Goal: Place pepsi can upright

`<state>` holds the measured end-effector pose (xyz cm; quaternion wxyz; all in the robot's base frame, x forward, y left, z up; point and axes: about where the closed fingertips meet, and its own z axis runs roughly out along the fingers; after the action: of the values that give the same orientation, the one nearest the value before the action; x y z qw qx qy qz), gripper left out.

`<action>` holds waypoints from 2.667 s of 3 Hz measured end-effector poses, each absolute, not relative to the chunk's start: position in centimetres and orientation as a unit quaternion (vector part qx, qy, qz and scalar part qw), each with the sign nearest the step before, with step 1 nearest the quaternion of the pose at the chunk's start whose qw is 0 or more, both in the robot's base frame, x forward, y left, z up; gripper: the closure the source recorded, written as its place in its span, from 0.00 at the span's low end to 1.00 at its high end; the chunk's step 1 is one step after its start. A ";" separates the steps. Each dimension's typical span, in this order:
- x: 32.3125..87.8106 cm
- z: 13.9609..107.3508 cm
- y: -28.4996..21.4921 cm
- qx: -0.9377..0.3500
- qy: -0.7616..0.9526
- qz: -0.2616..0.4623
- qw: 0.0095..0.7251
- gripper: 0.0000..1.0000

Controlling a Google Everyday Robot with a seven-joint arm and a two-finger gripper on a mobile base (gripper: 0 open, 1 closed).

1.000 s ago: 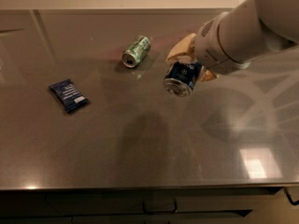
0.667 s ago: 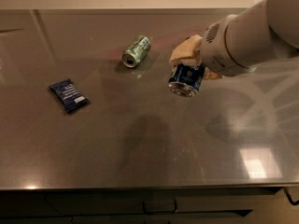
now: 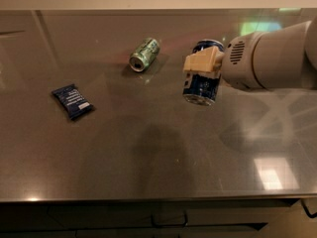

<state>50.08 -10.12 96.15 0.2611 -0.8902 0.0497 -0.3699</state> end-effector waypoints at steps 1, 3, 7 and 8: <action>50.0 96.3 -10.1 -0.870 0.035 -0.399 0.287 1.00; 48.9 97.7 -9.2 -0.829 -0.017 -0.454 0.326 1.00; 48.2 97.5 -9.0 -0.809 -0.140 -0.498 0.278 1.00; 47.9 97.4 -9.1 -0.792 -0.154 -0.505 0.308 1.00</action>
Offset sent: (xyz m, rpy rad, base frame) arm -0.0238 0.0055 0.0108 -0.1497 -0.4798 0.3330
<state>47.91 -9.09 97.45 0.3077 -0.7918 -0.1541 -0.5046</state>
